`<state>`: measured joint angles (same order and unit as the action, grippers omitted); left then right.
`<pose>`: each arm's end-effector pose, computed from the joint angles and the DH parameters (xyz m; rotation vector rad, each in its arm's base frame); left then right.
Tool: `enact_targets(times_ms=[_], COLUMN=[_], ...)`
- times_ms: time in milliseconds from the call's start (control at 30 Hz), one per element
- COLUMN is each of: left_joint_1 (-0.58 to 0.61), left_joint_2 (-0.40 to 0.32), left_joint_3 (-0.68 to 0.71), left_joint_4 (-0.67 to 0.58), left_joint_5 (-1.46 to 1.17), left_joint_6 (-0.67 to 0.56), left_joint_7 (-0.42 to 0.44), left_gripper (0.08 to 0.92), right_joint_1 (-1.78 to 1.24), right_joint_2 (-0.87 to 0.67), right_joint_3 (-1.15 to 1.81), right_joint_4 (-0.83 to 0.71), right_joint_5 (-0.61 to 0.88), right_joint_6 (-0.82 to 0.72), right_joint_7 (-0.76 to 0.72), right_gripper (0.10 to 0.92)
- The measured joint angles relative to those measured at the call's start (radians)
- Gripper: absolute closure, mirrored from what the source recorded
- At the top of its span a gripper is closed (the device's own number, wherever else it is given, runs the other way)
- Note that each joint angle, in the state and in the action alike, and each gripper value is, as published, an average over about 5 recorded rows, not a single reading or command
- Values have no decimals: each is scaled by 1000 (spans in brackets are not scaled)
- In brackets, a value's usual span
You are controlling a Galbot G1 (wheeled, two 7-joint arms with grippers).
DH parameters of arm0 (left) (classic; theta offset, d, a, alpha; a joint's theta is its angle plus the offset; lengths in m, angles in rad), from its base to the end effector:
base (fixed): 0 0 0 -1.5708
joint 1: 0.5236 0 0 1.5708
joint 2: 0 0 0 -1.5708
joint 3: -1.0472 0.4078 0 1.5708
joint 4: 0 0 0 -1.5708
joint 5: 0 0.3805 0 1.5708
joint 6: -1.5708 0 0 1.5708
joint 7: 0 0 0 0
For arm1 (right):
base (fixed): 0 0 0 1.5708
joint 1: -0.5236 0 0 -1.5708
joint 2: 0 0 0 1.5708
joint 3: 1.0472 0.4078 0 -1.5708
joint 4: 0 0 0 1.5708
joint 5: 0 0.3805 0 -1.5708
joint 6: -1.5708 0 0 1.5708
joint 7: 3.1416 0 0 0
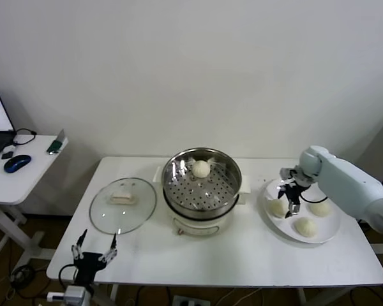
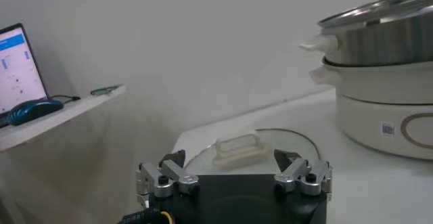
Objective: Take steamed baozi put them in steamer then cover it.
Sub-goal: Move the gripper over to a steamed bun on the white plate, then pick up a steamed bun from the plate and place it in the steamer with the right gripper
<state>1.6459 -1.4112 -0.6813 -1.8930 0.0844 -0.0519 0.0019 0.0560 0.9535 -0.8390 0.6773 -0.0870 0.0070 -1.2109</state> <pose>0.1397 0.1016 -0.4278 0.0728 -2.8941 -0.4362 0.6554 -0.2174 -0.2758 1.2886 -1.2841 1.1952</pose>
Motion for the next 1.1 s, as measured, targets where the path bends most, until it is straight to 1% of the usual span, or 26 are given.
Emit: enact_targets(times_ms=[333, 500, 633, 900, 1100], left_joint_1=[2, 3, 5, 8, 6], left_joint_2=[0, 0, 0, 0, -3], left_joint_3=[1, 1, 2, 7, 19], left_joint_4=[1, 2, -1, -11, -20], left_joint_5=[1, 1, 2, 4, 14], left_joint_6=[-1, -2, -2, 0, 2], left_joint_7=[-2, -3, -3, -3, -2], left_gripper=[177, 177, 177, 177, 177], right_joint_1=[-8, -10, 0, 116, 301], right_joint_2=[12, 10, 1, -22, -8], right_joint_3=[35, 43, 34, -59, -215], right_joint_4=[-25, -25, -15, 8, 29], right_joint_5=[-14, -11, 9, 120, 280], right_joint_6=[14, 14, 7, -8, -33], right_joint_7=[-9, -9, -8, -14, -17], right_gripper=[321, 348, 354, 348, 347])
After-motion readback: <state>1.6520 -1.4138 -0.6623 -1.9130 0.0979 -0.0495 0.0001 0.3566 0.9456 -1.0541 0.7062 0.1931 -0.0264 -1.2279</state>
